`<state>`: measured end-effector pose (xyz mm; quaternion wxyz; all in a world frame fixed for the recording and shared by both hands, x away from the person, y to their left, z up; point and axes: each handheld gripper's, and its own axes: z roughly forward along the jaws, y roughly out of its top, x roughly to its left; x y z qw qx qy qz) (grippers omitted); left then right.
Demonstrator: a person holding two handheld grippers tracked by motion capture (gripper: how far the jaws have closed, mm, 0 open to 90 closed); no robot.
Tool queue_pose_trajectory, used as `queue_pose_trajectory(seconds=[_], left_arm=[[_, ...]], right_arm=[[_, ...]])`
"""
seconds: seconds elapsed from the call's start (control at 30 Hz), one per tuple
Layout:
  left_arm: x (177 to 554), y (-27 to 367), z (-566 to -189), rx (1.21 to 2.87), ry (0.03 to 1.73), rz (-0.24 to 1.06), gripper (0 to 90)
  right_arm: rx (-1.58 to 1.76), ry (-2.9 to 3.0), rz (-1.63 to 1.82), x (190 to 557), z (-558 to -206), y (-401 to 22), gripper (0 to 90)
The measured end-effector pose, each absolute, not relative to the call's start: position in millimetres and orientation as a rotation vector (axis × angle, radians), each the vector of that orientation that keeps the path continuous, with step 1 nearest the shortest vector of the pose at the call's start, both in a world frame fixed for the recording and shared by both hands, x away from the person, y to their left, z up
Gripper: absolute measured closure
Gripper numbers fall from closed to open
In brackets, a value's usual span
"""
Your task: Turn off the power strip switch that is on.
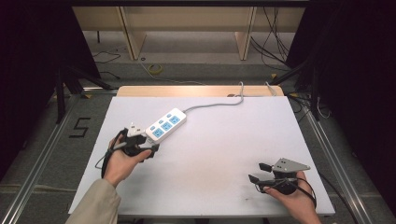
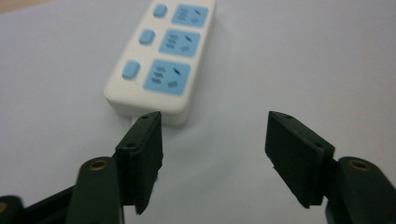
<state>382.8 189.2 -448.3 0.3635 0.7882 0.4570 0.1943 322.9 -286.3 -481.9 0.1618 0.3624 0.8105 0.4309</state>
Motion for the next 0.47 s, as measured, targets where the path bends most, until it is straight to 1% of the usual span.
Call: queue_pose_trajectory(seconds=[0.03, 0.2, 0.27, 0.37, 0.47], left_arm=[[375, 190, -453, 2.019, 1.175, 0.5, 34.9], [345, 189, -468, 2.036, 1.088, 0.551, 26.6], [337, 188, -473, 2.03, 1.064, 0.545, 25.0], [334, 187, -475, 2.061, 1.027, 0.565, 22.2], [335, 190, -480, 2.093, 1.043, 0.592, 21.0]], right_arm=[[1.037, 2.312, 1.23, 323, -482, -286, 36.1], [1.032, 2.311, 1.236, 323, -481, -285, 35.9], [1.028, 2.31, 1.237, 322, -481, -285, 35.8], [1.024, 2.314, 1.234, 323, -481, -286, 35.8], [1.034, 2.31, 1.237, 323, -481, -286, 35.7]])
